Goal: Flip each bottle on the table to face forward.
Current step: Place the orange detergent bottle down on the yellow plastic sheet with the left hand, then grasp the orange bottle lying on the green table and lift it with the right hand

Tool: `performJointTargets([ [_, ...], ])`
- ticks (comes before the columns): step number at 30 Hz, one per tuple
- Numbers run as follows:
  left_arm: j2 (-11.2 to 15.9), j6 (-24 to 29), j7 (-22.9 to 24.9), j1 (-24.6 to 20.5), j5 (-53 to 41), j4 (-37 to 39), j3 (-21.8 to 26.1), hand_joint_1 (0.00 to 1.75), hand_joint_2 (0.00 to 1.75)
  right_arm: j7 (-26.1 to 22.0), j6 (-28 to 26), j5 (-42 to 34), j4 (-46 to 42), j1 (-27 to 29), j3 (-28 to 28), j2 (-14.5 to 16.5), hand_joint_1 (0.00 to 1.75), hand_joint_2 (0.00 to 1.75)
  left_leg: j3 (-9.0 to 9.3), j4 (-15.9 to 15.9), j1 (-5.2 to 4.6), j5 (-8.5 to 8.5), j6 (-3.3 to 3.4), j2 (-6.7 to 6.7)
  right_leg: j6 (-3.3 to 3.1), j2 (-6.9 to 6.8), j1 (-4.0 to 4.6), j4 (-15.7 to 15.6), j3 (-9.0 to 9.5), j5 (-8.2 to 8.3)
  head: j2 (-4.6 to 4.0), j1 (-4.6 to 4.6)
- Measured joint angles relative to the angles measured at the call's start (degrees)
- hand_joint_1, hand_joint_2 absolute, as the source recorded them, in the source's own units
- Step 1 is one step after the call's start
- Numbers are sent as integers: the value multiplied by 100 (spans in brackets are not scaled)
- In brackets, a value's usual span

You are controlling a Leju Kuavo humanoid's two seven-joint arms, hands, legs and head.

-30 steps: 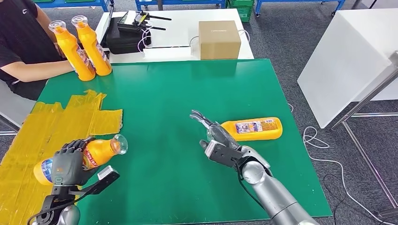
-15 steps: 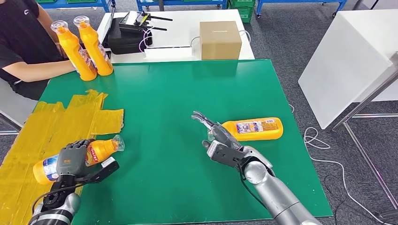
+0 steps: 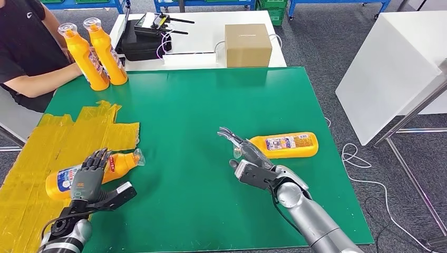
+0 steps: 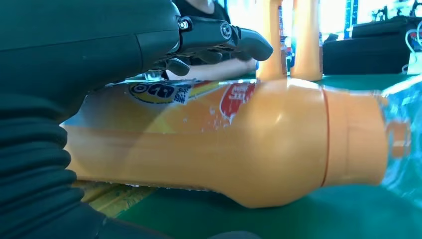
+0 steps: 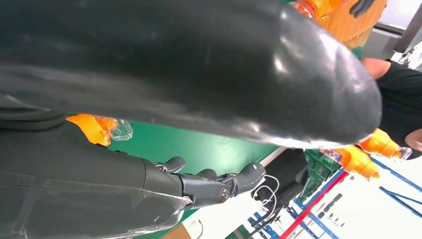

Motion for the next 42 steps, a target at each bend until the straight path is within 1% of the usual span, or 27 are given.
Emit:
performJointTargets([
  [2, -9, -119, -174, 7, 325, -27, -1, 0, 0, -11, 0, 32, 11, -1, 0, -1, 0, 0, -3, 0, 0, 0, 0, 0, 0, 0, -1, 0, 0, 0, 0, -1],
  [6, -69, -242, -707, 39, 1252, -139, 64, 0, 0, -25, -2, 72, 38, -3, 0, -1, 0, 0, -8, 0, -1, -1, 0, 0, 0, 0, -2, -1, 0, 0, 0, -1],
  [8, -120, -334, -961, 85, 1717, -232, 132, 0, 0, -29, -28, 98, 52, -5, 0, -1, 0, 87, -8, 0, -1, -1, 0, 1, 0, 0, -2, -1, 0, 0, 0, -1],
  [10, -238, -603, -1403, 191, 2693, -460, 291, 0, 0, -22, -143, 216, 75, -11, -1, -1, 0, 175, -6, 0, 0, -1, 0, 2, 0, 1, -1, -1, -3, 0, 0, -1],
  [12, -427, -1083, -1802, 330, 3942, -849, 542, 0, 0, 29, -374, 464, 118, -40, -9, -2, 0, 175, -7, 1, 0, 0, 0, 2, 1, 2, 0, 0, -8, 1, 0, -1],
  [14, -662, -1664, -1979, 476, 4982, -1357, 824, 0, 0, 165, -682, 819, 180, -113, -42, -7, 0, 175, -9, 1, 0, -1, 0, 3, 1, 2, 0, 0, -11, 1, 0, -1],
  [16, -901, -2142, -2033, 643, 5654, -1907, 1065, 0, 0, 382, -990, 1230, 254, -228, -98, -31, 0, 175, -11, 1, -1, -1, 0, 3, 1, 2, -1, -1, -12, 1, 0, -1],
  [18, -1095, -2430, -2043, 825, 5998, -2421, 1197, 0, 0, 598, -1171, 1557, 339, -372, -168, -90, 0, 175, -12, 1, -2, -1, 1, 2, 1, 1, -4, -2, -13, 0, 0, -1],
  [22, -1380, -2654, -2004, 1122, 6249, -3240, 1250, 0, 0, 799, -1205, 1851, 601, -707, -366, -228, 0, 175, -14, 2, -9, -3, 4, 0, 2, 0, -15, -4, -13, 1, 0, 0],
  [25, -1479, -2681, -1981, 1217, 6273, -3552, 1279, 0, 0, 812, -1200, 1908, 733, -847, -441, -269, 0, 175, -14, 2, -9, -4, 5, 1, 3, 1, -14, -4, -13, 2, 0, -1],
  [30, -1558, -2688, -1975, 1271, 6294, -3773, 1293, 0, 0, 812, -1200, 1938, 855, -911, -492, -277, 0, 175, -13, 2, -7, -4, 5, -1, 3, 0, -11, -3, -13, 2, 0, -2],
  [37, -1608, -2691, -1976, 1303, 6304, -3859, 1309, 0, 0, 820, -1207, 1958, 944, -937, -522, -278, 0, 175, -14, 1, -7, -4, 5, 0, 3, 0, -8, -3, -13, 2, 0, -1],
  [40, -1642, -2745, -1999, 1315, 6364, -3894, 1312, 0, 0, 981, -1263, 2127, 1017, -1004, -529, -282, 0, 175, -14, 1, -7, -4, 5, 0, 3, 1, -11, -3, -13, 2, 0, -2],
  [42, -1684, -2778, -2014, 1326, 6388, -3964, 1290, 0, 0, 1133, -1276, 2281, 1190, -1153, -541, -286, 0, 175, -14, 2, -8, -4, 5, 1, 4, 1, -14, -3, -14, 2, 0, -2],
])
